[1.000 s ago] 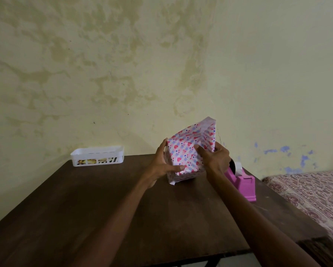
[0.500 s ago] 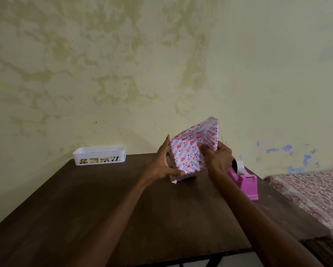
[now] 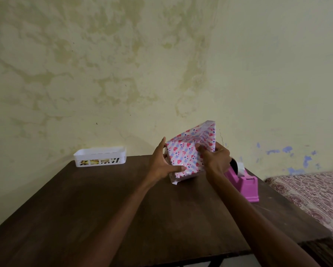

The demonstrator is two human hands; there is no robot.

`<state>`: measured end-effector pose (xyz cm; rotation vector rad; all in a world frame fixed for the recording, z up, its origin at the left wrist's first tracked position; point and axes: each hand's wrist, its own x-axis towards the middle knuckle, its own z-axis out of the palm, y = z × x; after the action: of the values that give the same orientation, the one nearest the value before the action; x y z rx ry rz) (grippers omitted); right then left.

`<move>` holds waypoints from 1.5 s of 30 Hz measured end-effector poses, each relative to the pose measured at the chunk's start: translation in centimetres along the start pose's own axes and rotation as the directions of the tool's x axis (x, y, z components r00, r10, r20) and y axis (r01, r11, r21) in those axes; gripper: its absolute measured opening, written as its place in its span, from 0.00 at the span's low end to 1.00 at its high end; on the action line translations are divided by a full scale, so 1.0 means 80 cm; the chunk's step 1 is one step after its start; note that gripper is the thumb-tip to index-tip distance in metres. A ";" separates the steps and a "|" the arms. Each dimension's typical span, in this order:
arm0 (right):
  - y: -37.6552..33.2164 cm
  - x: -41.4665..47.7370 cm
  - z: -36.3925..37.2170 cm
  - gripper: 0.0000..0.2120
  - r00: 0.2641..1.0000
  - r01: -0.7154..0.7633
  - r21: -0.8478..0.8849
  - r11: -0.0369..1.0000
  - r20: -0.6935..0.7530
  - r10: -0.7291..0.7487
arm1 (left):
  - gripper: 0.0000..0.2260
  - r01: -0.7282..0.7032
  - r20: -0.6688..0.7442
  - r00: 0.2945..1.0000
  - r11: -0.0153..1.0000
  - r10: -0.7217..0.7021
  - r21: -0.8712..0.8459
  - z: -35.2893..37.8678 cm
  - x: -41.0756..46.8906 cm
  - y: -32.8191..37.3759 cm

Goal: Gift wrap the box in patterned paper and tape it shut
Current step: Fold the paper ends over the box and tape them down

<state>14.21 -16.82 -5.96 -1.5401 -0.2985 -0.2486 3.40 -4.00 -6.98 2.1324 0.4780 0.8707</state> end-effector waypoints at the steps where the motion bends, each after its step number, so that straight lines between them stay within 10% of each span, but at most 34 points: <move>1: 0.000 -0.001 0.000 0.21 1.000 0.006 0.002 1.000 0.001 -0.006 | 0.53 0.012 -0.018 1.000 1.000 -0.012 0.008 0.001 0.000 -0.001; 45: -0.020 -0.020 0.024 0.13 0.777 0.447 0.210 0.870 0.391 -0.493 | 0.43 0.277 -0.345 0.907 0.959 -0.241 0.060 -0.015 -0.037 0.001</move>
<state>12.12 -14.95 -5.00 -1.3811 -1.0504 -0.2729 0.48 -5.15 -7.67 1.9587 0.9811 1.0754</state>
